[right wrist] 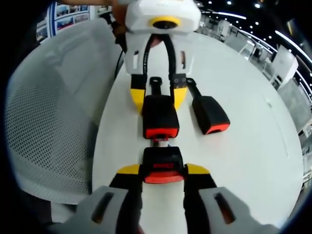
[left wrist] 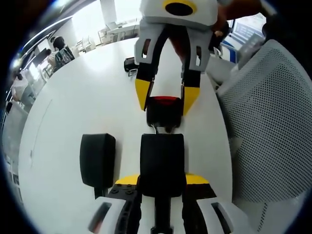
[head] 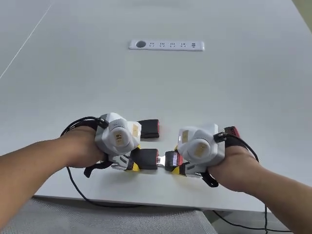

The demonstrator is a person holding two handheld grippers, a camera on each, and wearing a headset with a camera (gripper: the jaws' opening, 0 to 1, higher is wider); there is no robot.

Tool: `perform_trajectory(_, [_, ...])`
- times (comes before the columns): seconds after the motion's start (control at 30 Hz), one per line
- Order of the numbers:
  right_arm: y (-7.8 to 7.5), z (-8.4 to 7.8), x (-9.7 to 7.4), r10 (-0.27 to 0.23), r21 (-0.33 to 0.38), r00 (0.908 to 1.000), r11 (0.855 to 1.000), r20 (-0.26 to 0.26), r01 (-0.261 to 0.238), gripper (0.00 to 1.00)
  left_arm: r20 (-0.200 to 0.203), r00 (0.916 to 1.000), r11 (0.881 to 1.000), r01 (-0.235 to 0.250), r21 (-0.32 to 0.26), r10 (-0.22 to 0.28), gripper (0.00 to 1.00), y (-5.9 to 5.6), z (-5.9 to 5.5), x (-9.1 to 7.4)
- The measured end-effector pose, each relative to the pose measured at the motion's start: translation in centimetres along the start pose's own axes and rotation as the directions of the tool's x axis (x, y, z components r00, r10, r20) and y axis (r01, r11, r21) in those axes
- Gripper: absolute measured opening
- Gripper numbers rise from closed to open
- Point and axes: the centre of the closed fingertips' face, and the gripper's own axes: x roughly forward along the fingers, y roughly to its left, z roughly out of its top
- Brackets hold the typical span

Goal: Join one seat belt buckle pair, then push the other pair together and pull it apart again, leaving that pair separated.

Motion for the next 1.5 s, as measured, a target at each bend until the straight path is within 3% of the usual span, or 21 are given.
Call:
perform_trajectory(0.37, [-0.1, 1.0, 0.5, -0.017, 0.016, 0.9997, 1.0, 0.017, 0.017, 0.29, 0.004, 1.0, 1.0, -0.003, 0.003, 0.003, 0.32, 0.1, -0.1, 0.0])
perform_trajectory(0.4, [0.3, 1.2, 0.6, 0.004, -0.006, 0.9996, 1.0, 0.029, -0.004, 0.29, 0.01, 0.9999, 1.0, -0.003, -0.005, 0.003, 0.32, 0.1, -0.2, 0.0])
perform_trajectory(0.9, [0.4, 0.7, 0.5, -0.008, 0.014, 0.9995, 1.0, 0.032, 0.008, 0.3, 0.009, 0.9999, 1.0, -0.006, -0.003, 0.006, 0.32, -0.1, -0.1, 0.0])
perform_trajectory(1.0, [0.3, 0.4, 0.3, -0.002, -0.001, 0.9994, 1.0, 0.036, 0.002, 0.3, 0.026, 0.9996, 1.0, -0.012, -0.003, 0.012, 0.32, -0.1, -0.1, -0.1])
perform_trajectory(1.5, [0.1, 0.4, 0.3, 0.006, 0.01, 0.9985, 1.0, 0.055, -0.007, 0.31, 0.036, 0.9993, 1.0, -0.011, -0.009, 0.011, 0.31, 0.0, 0.0, -0.2])
